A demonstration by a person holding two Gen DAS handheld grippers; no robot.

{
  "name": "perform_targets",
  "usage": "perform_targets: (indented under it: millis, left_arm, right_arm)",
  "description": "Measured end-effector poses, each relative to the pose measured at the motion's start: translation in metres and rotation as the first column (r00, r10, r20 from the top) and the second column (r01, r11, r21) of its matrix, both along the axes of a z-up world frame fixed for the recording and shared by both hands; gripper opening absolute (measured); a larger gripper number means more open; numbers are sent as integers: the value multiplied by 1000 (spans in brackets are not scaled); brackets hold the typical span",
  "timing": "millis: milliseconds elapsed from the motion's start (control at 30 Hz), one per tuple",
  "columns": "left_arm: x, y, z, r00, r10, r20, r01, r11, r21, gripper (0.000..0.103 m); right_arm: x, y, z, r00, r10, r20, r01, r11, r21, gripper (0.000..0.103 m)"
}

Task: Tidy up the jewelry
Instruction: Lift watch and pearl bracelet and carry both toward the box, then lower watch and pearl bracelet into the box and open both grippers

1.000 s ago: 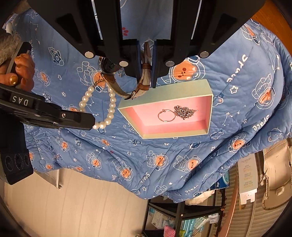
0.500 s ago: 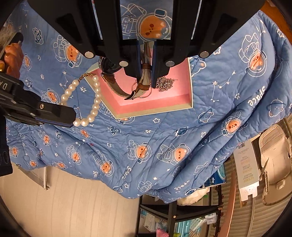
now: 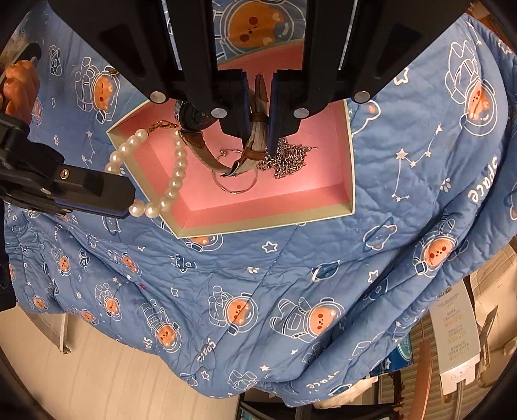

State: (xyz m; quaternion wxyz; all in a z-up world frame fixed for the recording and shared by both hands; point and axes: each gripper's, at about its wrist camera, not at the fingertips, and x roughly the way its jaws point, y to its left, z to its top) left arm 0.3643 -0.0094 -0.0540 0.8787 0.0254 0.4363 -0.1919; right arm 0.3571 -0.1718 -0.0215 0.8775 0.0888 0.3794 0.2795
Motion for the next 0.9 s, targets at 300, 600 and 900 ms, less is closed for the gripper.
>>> perform_targets:
  millis: [300,600,900]
  left_arm:
    - [9,-7,-21,997,-31,-73,35,998,58,9]
    - [18,-7,-29,994,-26,-106,35,997,76,9]
    - [26,-14,-35,992,-37,-122,53,990,129,9]
  right_arm:
    - [14,6,-29,995,8,-103,-9,1000,-8,10]
    - [33,11,-46,992,-1,-129,-11,996,-91,10]
    - [53,20,-58,993,-6,-120,-20,976,-219,10]
